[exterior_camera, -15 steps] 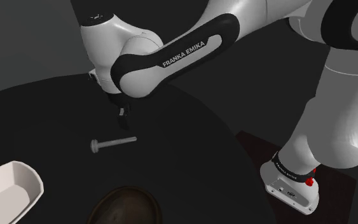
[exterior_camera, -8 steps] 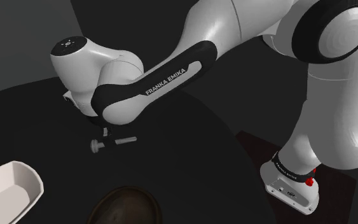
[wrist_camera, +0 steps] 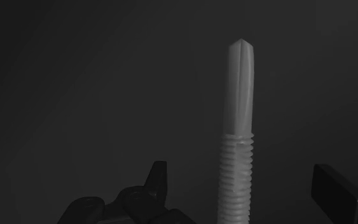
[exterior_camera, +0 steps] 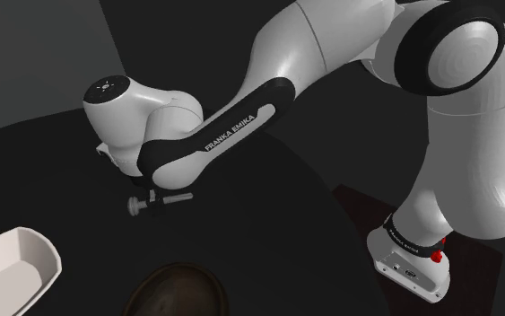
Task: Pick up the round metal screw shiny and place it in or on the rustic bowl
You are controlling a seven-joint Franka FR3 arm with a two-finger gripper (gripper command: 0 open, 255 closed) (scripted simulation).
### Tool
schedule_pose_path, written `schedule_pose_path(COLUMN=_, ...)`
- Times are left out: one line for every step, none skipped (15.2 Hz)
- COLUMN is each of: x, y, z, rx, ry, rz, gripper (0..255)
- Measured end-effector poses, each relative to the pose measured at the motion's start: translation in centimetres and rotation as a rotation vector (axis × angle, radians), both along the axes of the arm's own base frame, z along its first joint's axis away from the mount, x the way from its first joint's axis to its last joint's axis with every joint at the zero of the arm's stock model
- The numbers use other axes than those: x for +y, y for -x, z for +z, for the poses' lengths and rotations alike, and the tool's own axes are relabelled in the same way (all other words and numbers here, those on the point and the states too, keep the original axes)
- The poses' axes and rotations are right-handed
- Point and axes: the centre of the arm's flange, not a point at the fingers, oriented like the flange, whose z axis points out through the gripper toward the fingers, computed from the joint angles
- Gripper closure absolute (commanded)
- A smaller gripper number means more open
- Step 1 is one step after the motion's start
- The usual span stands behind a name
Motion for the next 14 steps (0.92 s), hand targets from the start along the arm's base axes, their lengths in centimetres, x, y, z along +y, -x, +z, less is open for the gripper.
schedule_pose_path(x=0.02, y=-0.02, z=-0.07, rx=0.000, ry=0.000, rz=0.000, gripper=0)
schedule_pose_path(x=0.03, y=-0.01, z=-0.11, rx=0.000, ry=0.000, rz=0.000, gripper=0)
schedule_pose_path(x=0.03, y=-0.01, z=-0.14, rx=0.000, ry=0.000, rz=0.000, gripper=0)
schedule_pose_path(x=0.04, y=-0.02, z=-0.14, rx=0.000, ry=0.000, rz=0.000, gripper=0)
schedule_pose_path(x=0.04, y=-0.02, z=-0.15, rx=0.000, ry=0.000, rz=0.000, gripper=0)
schedule_pose_path(x=0.04, y=-0.02, z=-0.15, rx=0.000, ry=0.000, rz=0.000, gripper=255)
schedule_pose_path(x=0.04, y=-0.02, z=-0.15, rx=0.000, ry=0.000, rz=0.000, gripper=255)
schedule_pose_path(x=0.04, y=-0.02, z=-0.15, rx=0.000, ry=0.000, rz=0.000, gripper=255)
schedule_pose_path(x=0.04, y=-0.01, z=-0.15, rx=0.000, ry=0.000, rz=0.000, gripper=255)
schedule_pose_path(x=0.04, y=-0.01, z=-0.15, rx=0.000, ry=0.000, rz=0.000, gripper=255)
schedule_pose_path(x=0.04, y=-0.02, z=-0.15, rx=0.000, ry=0.000, rz=0.000, gripper=255)
schedule_pose_path(x=0.04, y=-0.02, z=-0.15, rx=0.000, ry=0.000, rz=0.000, gripper=255)
schedule_pose_path(x=0.04, y=-0.02, z=-0.15, rx=0.000, ry=0.000, rz=0.000, gripper=255)
schedule_pose_path(x=0.03, y=-0.02, z=-0.15, rx=0.000, ry=0.000, rz=0.000, gripper=255)
